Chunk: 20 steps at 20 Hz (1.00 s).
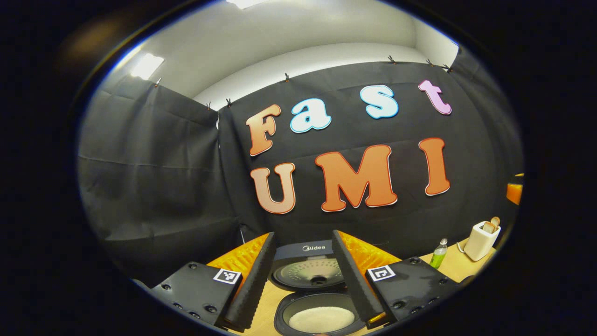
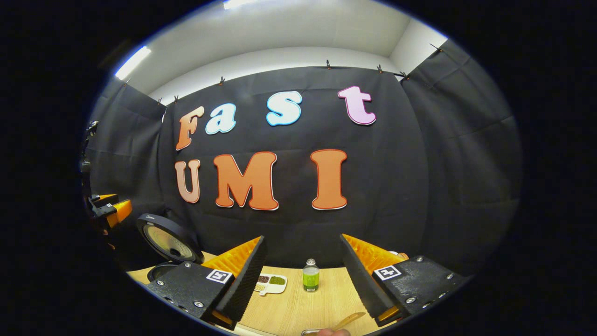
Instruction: Close the left gripper, press the button to open the rice cooker; take a wooden spoon from the chopstick holder with the right hand, scoop a spoonful of rice and pour it into the rice cooker, then put the wooden spoon back into the chopstick holder.
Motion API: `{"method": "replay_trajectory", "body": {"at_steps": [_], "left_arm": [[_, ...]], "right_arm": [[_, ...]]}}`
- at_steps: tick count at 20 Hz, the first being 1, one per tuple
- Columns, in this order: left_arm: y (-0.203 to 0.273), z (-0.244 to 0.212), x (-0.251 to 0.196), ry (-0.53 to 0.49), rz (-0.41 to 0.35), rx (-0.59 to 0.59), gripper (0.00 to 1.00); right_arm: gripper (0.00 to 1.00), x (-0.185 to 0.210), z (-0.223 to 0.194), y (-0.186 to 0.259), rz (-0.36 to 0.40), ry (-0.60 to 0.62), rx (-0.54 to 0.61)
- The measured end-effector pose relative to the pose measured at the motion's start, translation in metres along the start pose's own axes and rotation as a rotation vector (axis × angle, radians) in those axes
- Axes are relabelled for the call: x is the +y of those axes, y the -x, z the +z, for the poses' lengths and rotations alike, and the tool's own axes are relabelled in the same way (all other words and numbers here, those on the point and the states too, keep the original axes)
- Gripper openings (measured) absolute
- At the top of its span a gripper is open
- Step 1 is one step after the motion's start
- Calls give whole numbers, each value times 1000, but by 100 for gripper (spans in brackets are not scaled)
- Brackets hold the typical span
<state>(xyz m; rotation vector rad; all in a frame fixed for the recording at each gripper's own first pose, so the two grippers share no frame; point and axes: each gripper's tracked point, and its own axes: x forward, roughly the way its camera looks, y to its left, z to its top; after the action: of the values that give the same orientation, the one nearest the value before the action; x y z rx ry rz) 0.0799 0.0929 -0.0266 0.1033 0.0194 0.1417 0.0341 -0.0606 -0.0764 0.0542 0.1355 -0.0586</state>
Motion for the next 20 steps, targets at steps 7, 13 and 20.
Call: {"method": "replay_trajectory", "body": {"at_steps": [7,13,20], "left_arm": [[-87,-11,-19,-6,-61,141,82],[-126,-86,-38,39,-74,468,86],[-92,-125,-48,81,-127,737,89]], "right_arm": [[95,17,25,7,40,42,-71],[95,27,33,14,104,81,-86],[100,28,50,23,150,45,-140]]}}
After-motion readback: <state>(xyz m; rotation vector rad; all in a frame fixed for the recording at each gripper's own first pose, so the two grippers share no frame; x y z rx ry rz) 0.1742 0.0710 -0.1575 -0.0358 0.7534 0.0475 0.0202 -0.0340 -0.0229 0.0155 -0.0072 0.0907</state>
